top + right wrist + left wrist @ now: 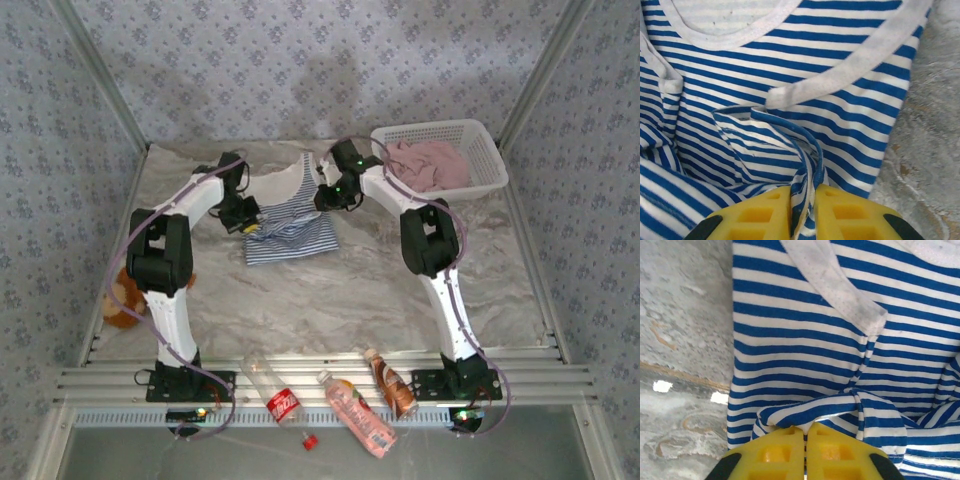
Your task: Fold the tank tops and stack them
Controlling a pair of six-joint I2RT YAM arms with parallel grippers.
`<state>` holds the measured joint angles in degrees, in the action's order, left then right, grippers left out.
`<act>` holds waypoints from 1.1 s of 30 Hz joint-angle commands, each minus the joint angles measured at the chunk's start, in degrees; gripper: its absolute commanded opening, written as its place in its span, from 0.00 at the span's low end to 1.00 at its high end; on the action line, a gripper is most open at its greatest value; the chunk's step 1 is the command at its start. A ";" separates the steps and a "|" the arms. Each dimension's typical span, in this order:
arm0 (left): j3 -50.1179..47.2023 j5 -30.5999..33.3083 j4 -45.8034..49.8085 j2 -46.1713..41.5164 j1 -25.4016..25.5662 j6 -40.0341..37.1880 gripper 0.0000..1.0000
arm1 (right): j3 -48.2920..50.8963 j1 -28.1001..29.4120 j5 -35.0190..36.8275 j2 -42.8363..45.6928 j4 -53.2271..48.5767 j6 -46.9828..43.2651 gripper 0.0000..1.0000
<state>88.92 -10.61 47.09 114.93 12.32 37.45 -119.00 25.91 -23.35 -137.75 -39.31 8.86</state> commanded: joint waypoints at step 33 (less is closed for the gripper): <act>-9.49 1.87 -5.08 -7.07 10.40 -0.87 0.41 | 38.75 3.90 -8.15 22.79 26.78 2.05 0.40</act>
<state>77.54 -8.54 43.31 105.67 22.74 38.20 -82.72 28.56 -29.69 -116.22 -16.36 11.03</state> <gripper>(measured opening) 0.408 0.397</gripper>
